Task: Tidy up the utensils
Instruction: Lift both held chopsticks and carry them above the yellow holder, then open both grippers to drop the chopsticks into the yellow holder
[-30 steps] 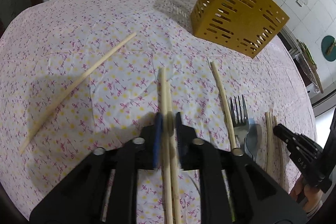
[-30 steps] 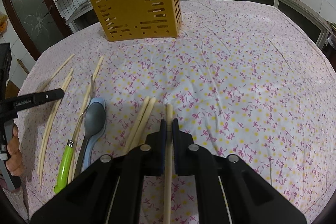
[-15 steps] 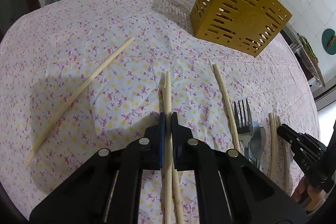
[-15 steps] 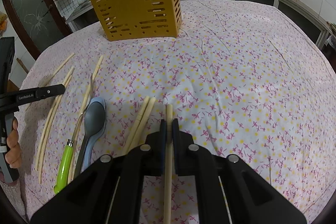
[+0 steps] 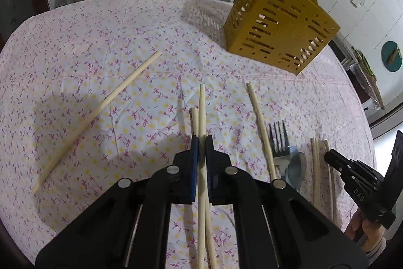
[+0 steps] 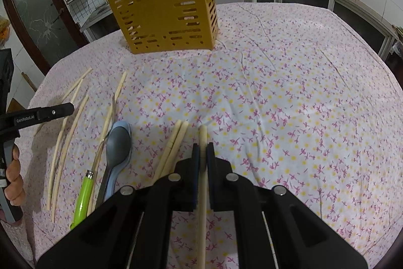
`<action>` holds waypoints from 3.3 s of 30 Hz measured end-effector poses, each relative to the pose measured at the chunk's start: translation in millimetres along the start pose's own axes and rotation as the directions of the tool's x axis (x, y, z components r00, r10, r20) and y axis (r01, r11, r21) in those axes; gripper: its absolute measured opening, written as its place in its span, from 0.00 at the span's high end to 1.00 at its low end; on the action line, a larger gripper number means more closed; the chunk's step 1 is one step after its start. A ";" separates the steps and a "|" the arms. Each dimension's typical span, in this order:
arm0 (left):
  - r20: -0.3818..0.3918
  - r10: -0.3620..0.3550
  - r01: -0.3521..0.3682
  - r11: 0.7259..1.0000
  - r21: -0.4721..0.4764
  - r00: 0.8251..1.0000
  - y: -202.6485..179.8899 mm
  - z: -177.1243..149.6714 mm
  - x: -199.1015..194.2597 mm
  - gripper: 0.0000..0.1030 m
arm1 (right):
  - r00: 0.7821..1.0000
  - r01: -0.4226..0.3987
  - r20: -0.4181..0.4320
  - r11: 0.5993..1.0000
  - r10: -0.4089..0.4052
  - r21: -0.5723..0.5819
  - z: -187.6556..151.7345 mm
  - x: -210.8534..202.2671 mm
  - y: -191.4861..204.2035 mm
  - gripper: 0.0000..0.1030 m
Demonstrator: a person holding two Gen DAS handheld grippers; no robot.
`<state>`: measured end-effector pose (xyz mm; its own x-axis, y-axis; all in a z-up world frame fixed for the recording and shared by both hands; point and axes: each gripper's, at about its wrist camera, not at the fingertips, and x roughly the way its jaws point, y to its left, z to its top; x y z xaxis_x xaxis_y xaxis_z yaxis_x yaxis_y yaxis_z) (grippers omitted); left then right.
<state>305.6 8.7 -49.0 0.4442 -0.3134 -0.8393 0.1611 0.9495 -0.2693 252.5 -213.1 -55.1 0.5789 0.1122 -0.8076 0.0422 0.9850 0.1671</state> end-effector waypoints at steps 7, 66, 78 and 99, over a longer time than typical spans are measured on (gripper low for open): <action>0.061 -0.032 0.031 0.999 0.012 0.998 -11.4 1.4 -20.7 0.96 | 0.998 -0.017 0.053 1.000 0.016 0.011 11.0 -15.4 -4.3 0.94; 0.747 -0.150 -0.048 0.971 0.236 0.648 -122.7 209.0 -60.9 0.96 | 0.560 0.023 0.825 0.994 0.078 -0.109 253.3 -100.0 32.7 0.94; 0.709 -0.136 -0.057 0.969 0.241 0.692 -109.1 175.4 -13.6 0.96 | 0.631 -0.001 0.770 0.992 0.098 -0.126 220.8 -30.5 18.7 0.94; 0.614 0.005 -0.090 0.990 0.108 0.789 -58.9 107.0 -63.3 0.31 | 0.745 -0.023 0.663 0.996 0.075 -0.087 169.7 -47.1 7.2 0.38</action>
<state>362.3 -29.1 70.5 0.8926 -0.2525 -0.3736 0.2147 0.9666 -0.1401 363.8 -233.5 80.2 0.9742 0.0707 -0.2145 -0.0420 0.9899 0.1355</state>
